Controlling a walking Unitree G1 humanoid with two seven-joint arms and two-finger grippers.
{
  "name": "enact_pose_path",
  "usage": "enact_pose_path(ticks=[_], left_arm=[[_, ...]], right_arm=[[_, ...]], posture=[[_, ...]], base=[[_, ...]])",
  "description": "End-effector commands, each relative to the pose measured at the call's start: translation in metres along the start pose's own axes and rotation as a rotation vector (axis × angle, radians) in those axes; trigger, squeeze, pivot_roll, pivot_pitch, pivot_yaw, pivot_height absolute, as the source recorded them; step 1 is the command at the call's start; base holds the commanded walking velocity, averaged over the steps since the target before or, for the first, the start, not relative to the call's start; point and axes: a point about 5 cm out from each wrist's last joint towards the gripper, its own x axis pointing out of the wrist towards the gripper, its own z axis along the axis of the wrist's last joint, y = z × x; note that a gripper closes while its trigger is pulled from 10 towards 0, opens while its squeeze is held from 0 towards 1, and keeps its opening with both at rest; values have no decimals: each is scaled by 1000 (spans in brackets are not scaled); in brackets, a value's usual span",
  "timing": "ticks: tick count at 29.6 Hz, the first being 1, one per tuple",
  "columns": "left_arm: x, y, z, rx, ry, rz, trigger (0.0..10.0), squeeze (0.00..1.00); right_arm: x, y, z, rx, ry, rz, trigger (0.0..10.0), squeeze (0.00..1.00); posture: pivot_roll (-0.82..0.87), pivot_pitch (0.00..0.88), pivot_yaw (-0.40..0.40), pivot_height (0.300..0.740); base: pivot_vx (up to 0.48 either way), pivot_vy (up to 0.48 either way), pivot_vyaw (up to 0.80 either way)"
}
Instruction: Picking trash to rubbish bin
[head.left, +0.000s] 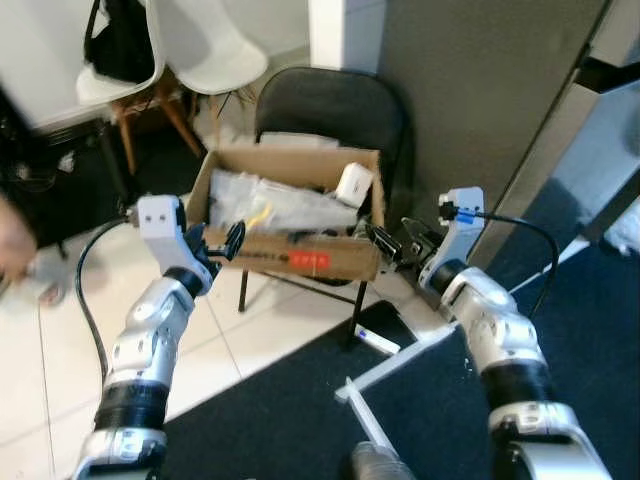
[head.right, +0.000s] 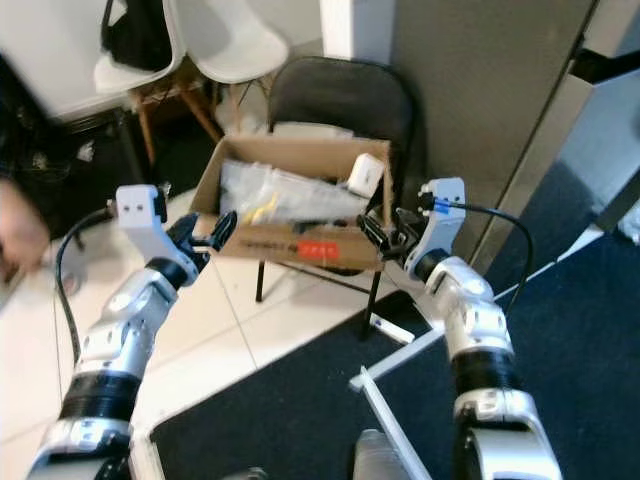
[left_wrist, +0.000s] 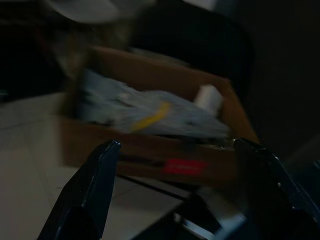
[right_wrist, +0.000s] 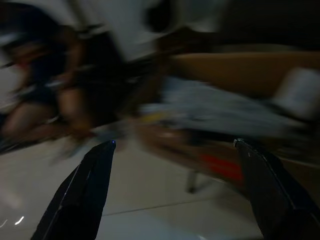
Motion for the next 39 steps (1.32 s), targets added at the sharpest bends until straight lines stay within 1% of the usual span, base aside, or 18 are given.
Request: enact_pose_path(ticks=[1,29,32,35,36,37,38,39], left_arm=[[-3,6,-3,18,15,21,10000,0],[-3,3,-5,48,19,10,10000,0],[-2,2,-5,58,23,3,10000,0],[-1,-1,-5,92,33,-19,10000,0],[-1,-1,-5,92,33,-19,10000,0],[0,-5,-6,126,43,-47,10000,0],[0,-5,-6,126,43,-47,10000,0],[2,-8,-7,149,54,-73,10000,0]], right_arm=[[3,5,4,-21,-14,31,10000,0],[1,10,3,-51,-15,74,10000,0],[1,10,3,-53,-16,74,10000,0],[1,10,4,-54,-17,75,10000,0],[1,10,4,-54,-17,75,10000,0],[1,10,4,-55,-18,76,10000,0],[1,10,4,-55,-18,76,10000,0],[1,10,4,-58,-20,73,10000,0]], posture=[[-104,0,54,740],[-107,0,52,740],[-109,0,53,740],[-110,0,54,740],[-110,0,54,740],[-111,0,53,740],[-111,0,53,740],[-111,0,53,740]], base=[[0,0,756],[0,0,747],[0,0,748],[0,0,748],[0,0,750],[0,0,744],[0,0,744],[0,0,744]])
